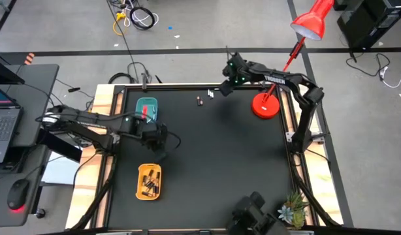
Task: Sort batteries
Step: Put the white battery into the blue bin
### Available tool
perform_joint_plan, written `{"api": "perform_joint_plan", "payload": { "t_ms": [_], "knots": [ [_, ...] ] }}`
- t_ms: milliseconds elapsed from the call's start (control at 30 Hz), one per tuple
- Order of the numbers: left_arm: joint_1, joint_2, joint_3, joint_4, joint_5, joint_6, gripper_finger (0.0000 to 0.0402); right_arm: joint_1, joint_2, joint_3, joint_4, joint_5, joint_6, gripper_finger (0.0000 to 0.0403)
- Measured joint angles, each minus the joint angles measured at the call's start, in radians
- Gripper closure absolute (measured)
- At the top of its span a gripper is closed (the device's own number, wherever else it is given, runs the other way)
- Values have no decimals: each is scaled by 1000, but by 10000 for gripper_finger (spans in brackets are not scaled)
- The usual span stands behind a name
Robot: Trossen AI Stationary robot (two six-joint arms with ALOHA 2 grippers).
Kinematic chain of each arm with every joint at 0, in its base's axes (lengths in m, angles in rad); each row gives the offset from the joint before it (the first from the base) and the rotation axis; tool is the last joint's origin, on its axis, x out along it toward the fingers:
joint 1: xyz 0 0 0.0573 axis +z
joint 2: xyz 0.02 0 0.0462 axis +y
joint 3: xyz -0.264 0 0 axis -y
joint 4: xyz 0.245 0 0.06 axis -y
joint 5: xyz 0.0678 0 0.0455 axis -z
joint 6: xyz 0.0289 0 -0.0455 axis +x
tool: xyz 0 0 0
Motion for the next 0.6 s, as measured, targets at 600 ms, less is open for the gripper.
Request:
{"api": "perform_joint_plan", "payload": {
  "t_ms": [600],
  "knots": [
    [154, 0, 26, 56, 11, 102, 234, -53, 117, 72, -83, 19, -108, 250]
  ]
}}
